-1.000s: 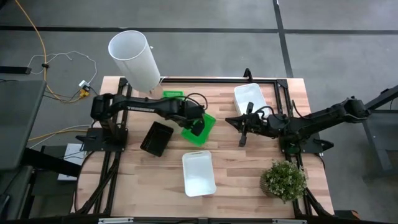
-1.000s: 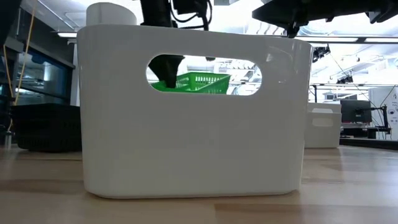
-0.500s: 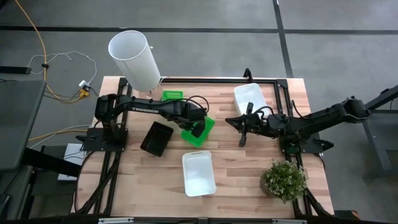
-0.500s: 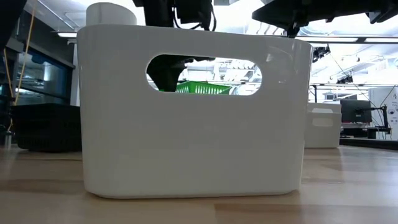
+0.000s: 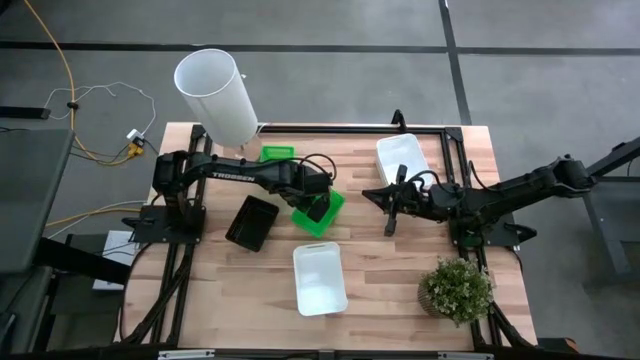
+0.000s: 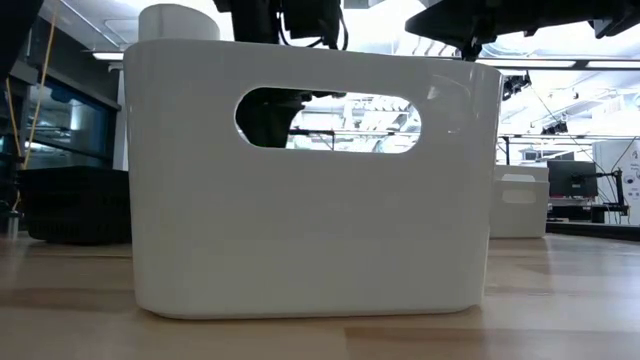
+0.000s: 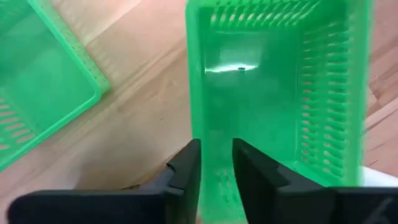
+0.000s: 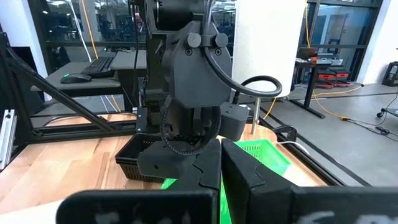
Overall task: Stack baskets by color
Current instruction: Put the bottom green bin on the middle green bin, then put the top green bin on the green bin
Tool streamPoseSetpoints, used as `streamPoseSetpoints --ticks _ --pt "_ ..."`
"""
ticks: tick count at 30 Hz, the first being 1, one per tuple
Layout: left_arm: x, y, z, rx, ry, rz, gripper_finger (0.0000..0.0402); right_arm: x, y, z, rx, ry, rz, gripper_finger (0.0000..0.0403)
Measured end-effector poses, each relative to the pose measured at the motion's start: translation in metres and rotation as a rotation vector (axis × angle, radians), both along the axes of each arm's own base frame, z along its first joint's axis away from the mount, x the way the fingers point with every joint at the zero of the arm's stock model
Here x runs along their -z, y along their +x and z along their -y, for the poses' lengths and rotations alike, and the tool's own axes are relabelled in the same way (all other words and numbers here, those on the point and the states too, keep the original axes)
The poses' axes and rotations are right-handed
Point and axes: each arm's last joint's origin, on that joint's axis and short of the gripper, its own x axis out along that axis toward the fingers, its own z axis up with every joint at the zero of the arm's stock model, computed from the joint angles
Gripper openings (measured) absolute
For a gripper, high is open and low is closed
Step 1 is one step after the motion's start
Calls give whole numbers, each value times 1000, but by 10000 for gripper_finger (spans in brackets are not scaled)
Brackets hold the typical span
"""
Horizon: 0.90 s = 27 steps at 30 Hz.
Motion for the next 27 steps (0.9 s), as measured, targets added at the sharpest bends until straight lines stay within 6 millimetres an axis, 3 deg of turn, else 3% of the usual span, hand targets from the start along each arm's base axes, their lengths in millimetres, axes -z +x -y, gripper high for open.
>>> streamPoseSetpoints --ticks 8,14,21,27 --pt "-9 -5 -9 26 7 20 137 0 0 0 -1 0 0 0" --pt "-47 -15 -9 115 152 88 151 2 0 0 -5 -4 -20 0" --pt "-92 -38 33 320 437 251 152 2 0 0 -5 -7 -24 0" --pt "-95 -67 76 484 607 562 152 3 0 0 -5 -9 -32 0"
